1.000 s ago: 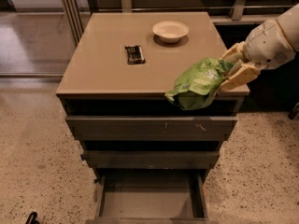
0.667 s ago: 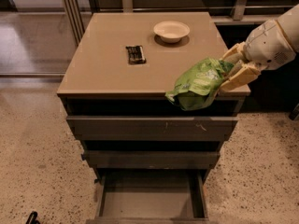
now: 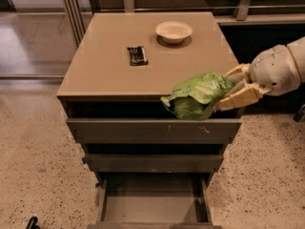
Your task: Place green rice chip bag into bottom drawer
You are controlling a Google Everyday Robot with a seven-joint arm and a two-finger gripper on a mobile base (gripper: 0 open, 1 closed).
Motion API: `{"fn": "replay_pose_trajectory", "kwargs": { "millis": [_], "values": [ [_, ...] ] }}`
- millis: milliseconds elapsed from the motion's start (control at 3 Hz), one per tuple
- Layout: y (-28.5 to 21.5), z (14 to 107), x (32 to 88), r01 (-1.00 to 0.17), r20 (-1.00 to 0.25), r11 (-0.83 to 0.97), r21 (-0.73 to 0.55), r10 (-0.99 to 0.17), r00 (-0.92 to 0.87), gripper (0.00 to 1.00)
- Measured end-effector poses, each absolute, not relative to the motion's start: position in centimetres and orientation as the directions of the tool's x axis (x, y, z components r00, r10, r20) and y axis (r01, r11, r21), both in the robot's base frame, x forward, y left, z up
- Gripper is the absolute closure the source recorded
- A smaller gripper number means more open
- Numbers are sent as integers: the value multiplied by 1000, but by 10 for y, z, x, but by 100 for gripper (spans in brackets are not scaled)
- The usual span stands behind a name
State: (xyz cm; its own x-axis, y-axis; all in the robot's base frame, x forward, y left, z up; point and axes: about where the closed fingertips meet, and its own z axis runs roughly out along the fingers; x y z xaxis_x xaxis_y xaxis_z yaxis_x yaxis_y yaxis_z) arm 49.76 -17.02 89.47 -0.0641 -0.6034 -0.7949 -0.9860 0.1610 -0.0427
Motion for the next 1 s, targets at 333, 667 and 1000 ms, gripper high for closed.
{"fn": "replay_pose_trajectory", "kwargs": {
  "millis": [333, 667, 1000],
  "values": [
    [-167, 866, 466, -969, -830, 232, 86, -522, -199, 100],
    [-167, 841, 445, -931, -801, 340, 132, -516, -302, 100],
    [-168, 812, 433, -870, -758, 474, 140, -514, -402, 100]
  ]
}}
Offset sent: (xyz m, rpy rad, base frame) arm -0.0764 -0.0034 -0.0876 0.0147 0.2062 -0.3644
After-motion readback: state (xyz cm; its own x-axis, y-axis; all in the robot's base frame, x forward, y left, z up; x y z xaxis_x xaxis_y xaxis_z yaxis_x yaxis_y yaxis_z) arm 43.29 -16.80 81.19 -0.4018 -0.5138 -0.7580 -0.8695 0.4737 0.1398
